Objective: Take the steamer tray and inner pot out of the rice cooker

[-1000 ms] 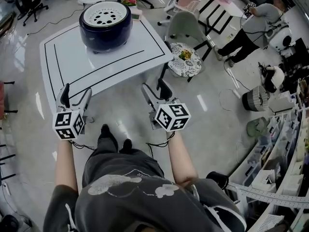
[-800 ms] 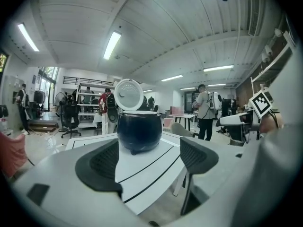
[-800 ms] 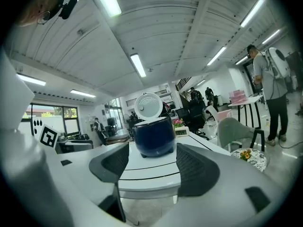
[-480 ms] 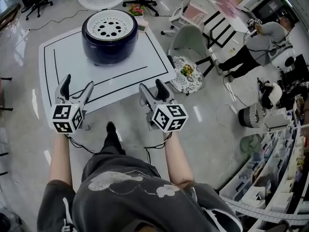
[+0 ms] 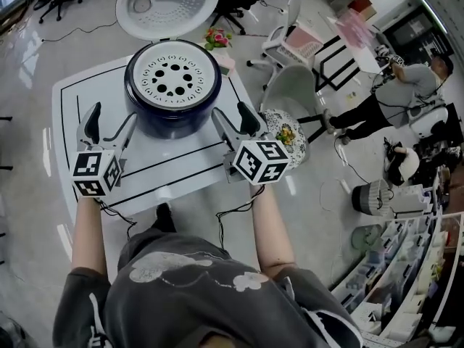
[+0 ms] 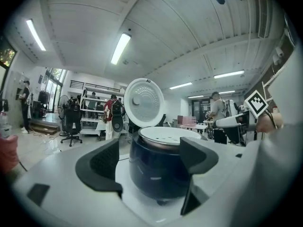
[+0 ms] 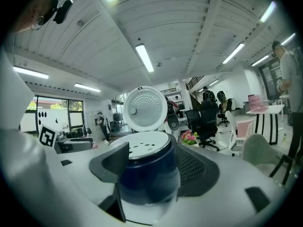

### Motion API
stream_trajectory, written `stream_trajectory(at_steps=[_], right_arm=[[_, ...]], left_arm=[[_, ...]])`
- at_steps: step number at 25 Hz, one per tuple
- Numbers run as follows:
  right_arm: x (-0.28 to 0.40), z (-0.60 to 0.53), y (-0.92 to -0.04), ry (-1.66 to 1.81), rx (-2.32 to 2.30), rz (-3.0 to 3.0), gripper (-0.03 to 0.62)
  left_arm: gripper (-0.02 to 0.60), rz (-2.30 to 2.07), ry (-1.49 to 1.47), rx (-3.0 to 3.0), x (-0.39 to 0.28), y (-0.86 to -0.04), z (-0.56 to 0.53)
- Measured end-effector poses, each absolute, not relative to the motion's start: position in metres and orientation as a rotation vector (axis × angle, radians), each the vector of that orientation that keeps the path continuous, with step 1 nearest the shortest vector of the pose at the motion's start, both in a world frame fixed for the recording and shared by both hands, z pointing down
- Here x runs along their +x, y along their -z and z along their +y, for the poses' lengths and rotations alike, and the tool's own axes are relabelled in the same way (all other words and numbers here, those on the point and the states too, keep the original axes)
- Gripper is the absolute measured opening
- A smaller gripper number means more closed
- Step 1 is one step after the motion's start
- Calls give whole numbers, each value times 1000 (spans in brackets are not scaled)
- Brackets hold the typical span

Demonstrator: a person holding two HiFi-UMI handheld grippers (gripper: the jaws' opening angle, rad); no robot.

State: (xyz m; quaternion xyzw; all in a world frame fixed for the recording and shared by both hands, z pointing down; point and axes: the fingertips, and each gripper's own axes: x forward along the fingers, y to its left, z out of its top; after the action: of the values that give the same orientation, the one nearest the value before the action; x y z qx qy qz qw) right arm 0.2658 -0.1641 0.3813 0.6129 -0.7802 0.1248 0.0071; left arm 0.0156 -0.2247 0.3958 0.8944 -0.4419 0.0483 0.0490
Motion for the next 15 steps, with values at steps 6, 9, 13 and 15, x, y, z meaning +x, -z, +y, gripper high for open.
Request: stream_trajectory(at_steps=[6, 9, 13, 15], right_arm=[[258, -241, -361, -301, 1809, -2380, 305], [257, -273, -369, -257, 1718, -2299, 304], [258, -305, -386, -225, 1596, -2171, 304], [260, -319, -393, -212, 1546, -2120, 304]], left_arm=[[396, -1347, -106, 2732, 7, -378, -277], [394, -1351, -99, 2728, 7, -380, -293], [394, -1356, -75, 2728, 3, -381, -303], [394, -1362, -65, 2718, 0, -381, -307]])
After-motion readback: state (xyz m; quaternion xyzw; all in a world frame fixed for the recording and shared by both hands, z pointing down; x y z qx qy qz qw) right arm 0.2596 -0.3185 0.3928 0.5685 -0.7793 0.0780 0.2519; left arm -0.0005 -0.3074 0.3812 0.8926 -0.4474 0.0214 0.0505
